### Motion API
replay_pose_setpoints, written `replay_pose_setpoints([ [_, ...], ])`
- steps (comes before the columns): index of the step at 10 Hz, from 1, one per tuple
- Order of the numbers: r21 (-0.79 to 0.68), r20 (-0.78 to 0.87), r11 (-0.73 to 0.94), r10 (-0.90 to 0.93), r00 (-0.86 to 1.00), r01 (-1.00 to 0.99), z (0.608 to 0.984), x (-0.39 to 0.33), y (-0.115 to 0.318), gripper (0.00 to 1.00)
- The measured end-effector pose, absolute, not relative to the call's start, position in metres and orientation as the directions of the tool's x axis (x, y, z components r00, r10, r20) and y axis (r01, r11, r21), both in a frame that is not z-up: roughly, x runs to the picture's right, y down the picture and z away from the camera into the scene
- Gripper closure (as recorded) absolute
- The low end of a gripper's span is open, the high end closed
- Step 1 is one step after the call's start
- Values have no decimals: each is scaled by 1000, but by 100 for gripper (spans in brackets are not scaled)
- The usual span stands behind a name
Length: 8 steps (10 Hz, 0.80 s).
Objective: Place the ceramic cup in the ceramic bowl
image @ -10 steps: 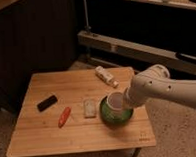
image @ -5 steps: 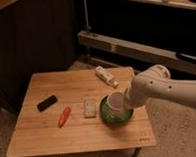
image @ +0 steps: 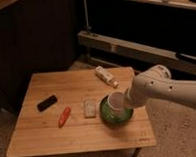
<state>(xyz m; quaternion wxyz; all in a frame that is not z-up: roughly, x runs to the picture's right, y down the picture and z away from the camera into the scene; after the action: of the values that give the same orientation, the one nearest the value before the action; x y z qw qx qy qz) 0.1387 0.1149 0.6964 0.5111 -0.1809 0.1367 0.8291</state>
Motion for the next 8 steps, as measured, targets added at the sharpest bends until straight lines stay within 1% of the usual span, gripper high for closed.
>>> replay_pose_setpoints([
  [8, 41, -438, -443, 798, -415, -896, 697, 141, 115, 73],
])
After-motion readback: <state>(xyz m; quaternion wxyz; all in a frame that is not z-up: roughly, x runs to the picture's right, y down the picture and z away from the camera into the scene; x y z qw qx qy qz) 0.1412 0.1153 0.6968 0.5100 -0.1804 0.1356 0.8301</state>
